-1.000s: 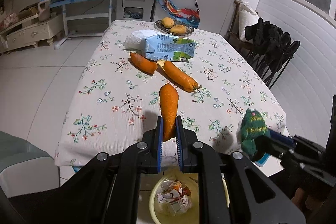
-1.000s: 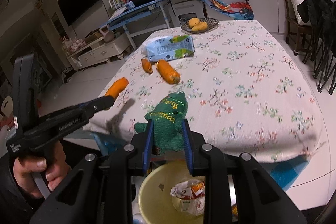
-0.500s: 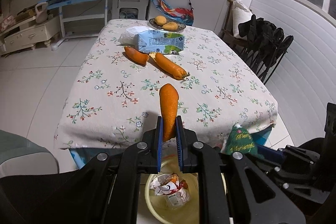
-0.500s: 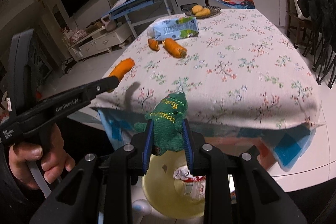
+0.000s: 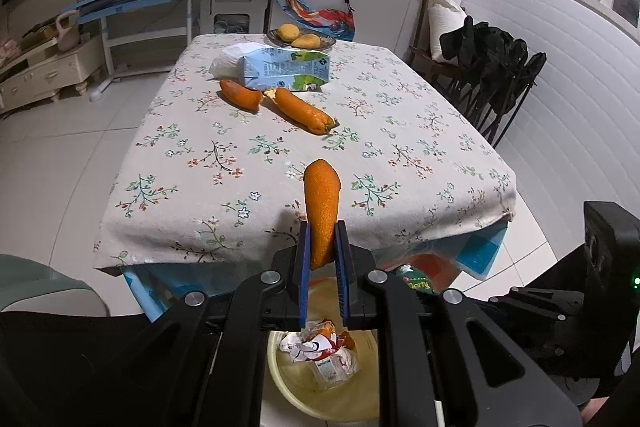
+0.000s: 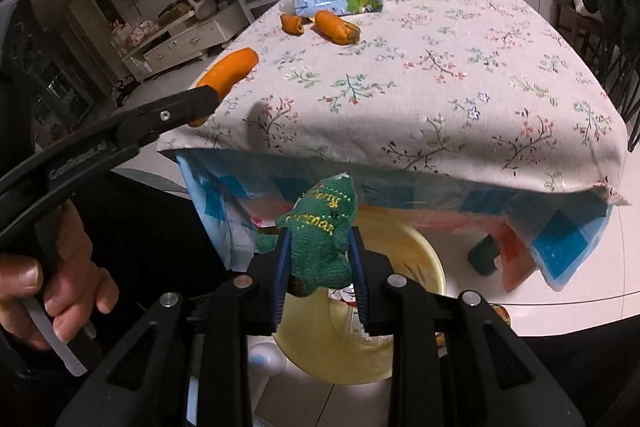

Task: Collect trash
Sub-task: 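Carry the carrot and green plush toy back toward the yellow basin, then open the right gripper over the yellow basin to drop the plush toy, then open the left gripper over the yellow basin to drop the carrot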

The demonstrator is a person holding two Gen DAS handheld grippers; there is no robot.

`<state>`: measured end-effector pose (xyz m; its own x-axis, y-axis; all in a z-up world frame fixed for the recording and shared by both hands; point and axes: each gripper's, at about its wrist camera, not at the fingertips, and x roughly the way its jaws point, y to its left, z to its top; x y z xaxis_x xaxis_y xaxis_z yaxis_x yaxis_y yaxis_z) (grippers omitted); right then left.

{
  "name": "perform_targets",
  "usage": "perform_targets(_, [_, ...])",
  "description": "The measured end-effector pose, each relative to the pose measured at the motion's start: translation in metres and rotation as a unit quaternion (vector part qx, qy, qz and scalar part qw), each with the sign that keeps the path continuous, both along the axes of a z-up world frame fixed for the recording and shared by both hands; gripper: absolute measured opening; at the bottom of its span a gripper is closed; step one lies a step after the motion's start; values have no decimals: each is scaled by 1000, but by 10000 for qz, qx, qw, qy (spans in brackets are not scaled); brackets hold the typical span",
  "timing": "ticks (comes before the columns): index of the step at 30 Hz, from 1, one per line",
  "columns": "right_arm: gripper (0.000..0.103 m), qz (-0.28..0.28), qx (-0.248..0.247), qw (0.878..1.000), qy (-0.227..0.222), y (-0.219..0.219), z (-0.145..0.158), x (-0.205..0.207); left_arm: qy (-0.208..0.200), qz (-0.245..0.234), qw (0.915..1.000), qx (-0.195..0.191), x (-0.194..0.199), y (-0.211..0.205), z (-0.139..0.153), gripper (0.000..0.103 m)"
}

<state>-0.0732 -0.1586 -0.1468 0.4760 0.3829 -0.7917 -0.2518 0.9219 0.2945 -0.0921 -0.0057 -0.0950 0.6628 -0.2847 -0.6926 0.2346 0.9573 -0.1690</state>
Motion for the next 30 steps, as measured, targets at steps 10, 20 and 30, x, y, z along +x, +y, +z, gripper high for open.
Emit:
perform_targets(10, [34,48,-76,9998,177,2,-7,1,2,-14,10000,7,-1,-1,-1,12])
perform_targets(20, [57,-218,-13,9997,68,-7,-3,0,38,-97,9999,34,-4,-5,-6,12])
perform_targets(30, [69,-1203,352,9908,-510,-47,17,-4,439,-754,9958,266,-15,-31,-25,12])
